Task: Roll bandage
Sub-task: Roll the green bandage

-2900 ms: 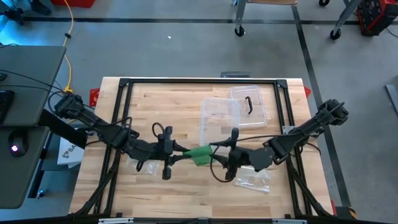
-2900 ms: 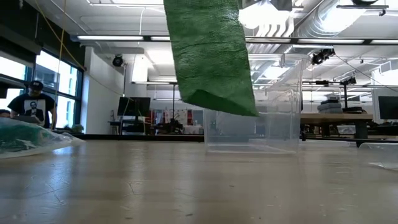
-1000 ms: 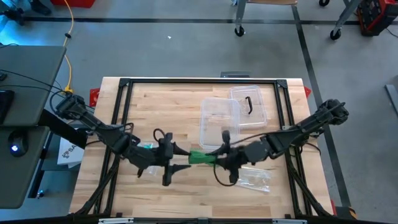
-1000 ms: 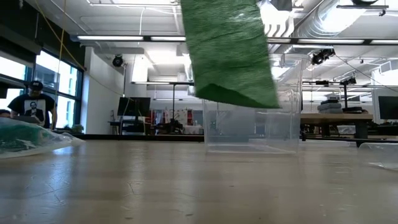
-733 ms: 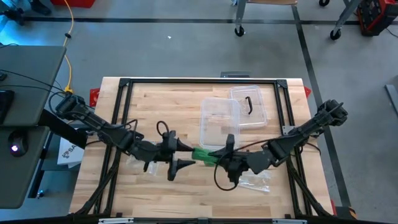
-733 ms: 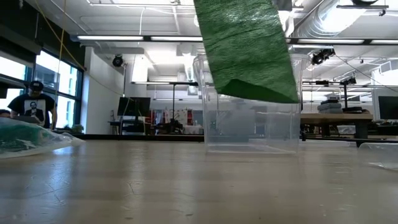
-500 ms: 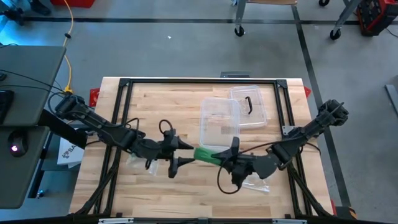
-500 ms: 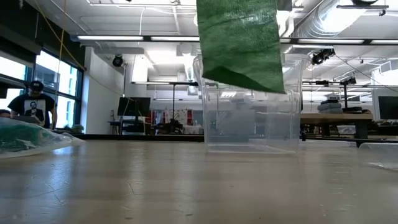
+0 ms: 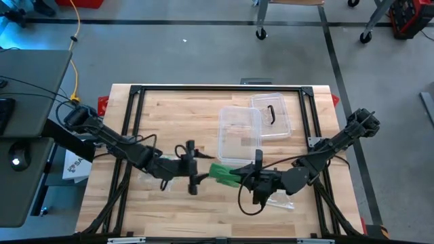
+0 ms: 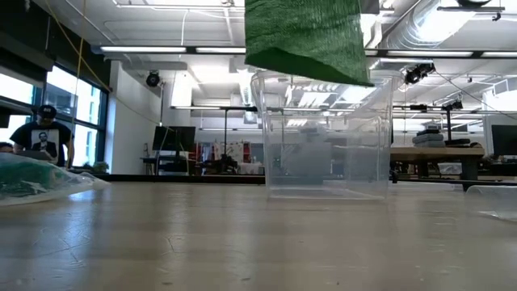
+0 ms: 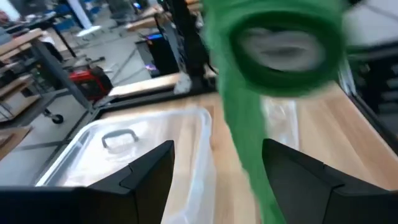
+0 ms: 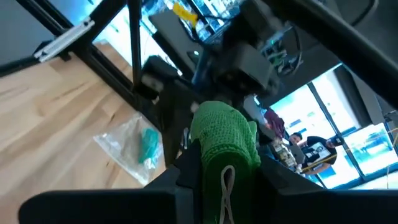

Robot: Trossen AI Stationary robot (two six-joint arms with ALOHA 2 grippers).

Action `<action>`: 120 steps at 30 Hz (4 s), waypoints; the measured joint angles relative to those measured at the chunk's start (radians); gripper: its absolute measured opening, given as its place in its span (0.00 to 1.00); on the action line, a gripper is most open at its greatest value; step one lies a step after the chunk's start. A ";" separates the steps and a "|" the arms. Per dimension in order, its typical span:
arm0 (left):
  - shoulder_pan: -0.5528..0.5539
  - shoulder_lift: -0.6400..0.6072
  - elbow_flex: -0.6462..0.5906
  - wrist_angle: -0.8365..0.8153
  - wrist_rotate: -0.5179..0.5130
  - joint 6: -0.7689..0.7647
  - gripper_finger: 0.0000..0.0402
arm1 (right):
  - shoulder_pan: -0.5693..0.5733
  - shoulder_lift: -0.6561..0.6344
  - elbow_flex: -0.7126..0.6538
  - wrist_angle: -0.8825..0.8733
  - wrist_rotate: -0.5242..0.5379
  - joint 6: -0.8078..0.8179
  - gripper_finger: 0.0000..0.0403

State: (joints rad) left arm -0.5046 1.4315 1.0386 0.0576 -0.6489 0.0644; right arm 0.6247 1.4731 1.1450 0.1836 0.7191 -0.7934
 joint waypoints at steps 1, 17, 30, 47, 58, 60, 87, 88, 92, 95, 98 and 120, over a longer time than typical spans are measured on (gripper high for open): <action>0.011 0.015 0.000 0.044 0.000 0.000 0.60 | 0.000 0.000 0.000 0.005 -0.008 -0.001 0.17; 0.053 0.237 0.001 0.294 0.225 -0.040 0.03 | 0.034 -0.008 -0.001 0.114 -0.032 0.008 0.17; 0.019 0.482 0.002 0.319 0.241 -0.259 0.00 | 0.066 -0.008 -0.002 0.372 0.183 -0.195 0.17; -0.085 0.447 0.003 0.130 0.455 -0.453 0.00 | 0.071 -0.039 0.044 0.474 0.294 -0.427 0.17; -0.126 0.328 0.000 0.125 0.514 -0.448 0.00 | 0.069 -0.037 0.049 -0.083 0.120 -0.158 0.17; -0.128 0.307 0.000 0.140 0.514 -0.458 0.00 | 0.069 -0.031 0.049 -0.095 0.126 -0.189 0.17; 0.026 0.304 0.000 0.074 0.629 -0.445 0.58 | 0.127 0.040 0.048 0.069 0.275 -0.443 0.17; 0.035 0.304 0.000 0.091 0.643 -0.435 0.59 | 0.129 0.040 0.048 0.076 0.277 -0.443 0.17; 0.077 0.304 0.000 0.167 0.714 -0.383 0.59 | 0.135 0.040 0.048 0.079 0.277 -0.404 0.17; 0.108 0.299 0.000 0.199 0.729 -0.311 0.59 | 0.135 0.040 0.048 0.081 0.277 -0.364 0.17; 0.132 0.296 0.000 0.190 0.694 -0.211 0.59 | 0.136 0.040 0.048 0.084 0.276 -0.344 0.17; 0.197 0.283 0.000 0.305 0.450 0.132 0.72 | 0.135 0.040 0.048 0.088 0.273 -0.224 0.17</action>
State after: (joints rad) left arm -0.3080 1.7145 1.0386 0.3624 -0.1986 0.1964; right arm 0.7601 1.5135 1.1927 0.2712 0.9916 -1.0172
